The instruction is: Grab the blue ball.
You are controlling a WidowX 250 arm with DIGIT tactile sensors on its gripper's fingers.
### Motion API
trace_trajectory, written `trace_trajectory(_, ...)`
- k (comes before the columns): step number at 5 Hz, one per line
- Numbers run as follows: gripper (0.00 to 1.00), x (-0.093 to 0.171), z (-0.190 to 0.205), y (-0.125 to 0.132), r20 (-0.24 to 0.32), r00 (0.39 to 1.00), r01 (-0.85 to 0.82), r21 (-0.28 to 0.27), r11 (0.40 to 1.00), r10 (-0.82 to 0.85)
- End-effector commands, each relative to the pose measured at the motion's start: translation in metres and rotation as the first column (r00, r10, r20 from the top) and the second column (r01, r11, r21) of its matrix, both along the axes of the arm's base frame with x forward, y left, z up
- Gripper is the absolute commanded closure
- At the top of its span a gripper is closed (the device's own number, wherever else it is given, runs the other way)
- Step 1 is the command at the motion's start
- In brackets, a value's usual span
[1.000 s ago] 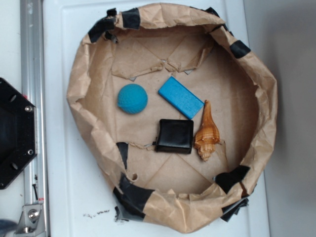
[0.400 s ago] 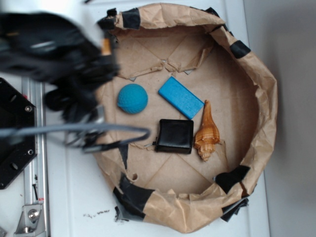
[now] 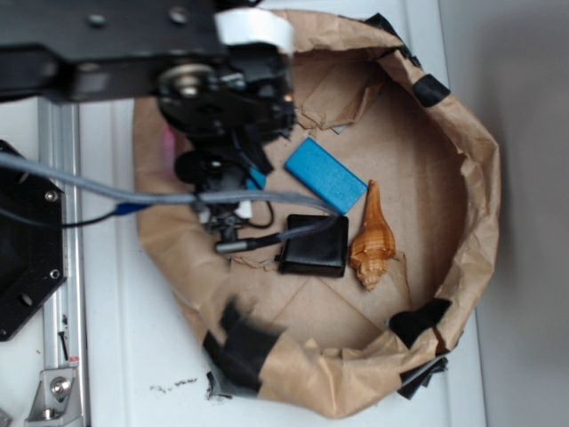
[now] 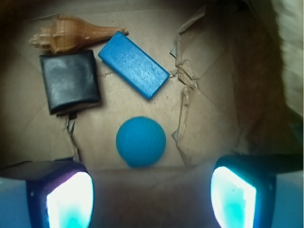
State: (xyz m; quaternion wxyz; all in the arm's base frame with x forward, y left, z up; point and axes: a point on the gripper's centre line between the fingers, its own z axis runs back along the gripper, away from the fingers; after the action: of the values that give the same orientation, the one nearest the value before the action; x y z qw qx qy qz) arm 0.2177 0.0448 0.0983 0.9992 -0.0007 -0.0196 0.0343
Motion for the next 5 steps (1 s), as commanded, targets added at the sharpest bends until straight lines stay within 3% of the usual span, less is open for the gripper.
trace_trajectory(1, 0.0, 0.005, -0.044, -0.028, -0.028, 0.991, 0.134, 0.031, 0.99, -0.133)
trace_trajectory(2, 0.0, -0.004, -0.071, -0.02, -0.056, 0.982, 0.184, 0.025, 0.983, -0.182)
trace_trajectory(3, 0.22, -0.009, -0.082, -0.004, -0.067, 0.978, 0.201, 0.031, 0.979, -0.199)
trace_trajectory(4, 1.0, -0.005, -0.076, 0.002, -0.047, 0.982, 0.184, -0.005, 0.983, -0.184)
trace_trajectory(5, 1.0, 0.005, -0.055, -0.004, -0.003, 0.981, 0.196, 0.012, 0.981, -0.196)
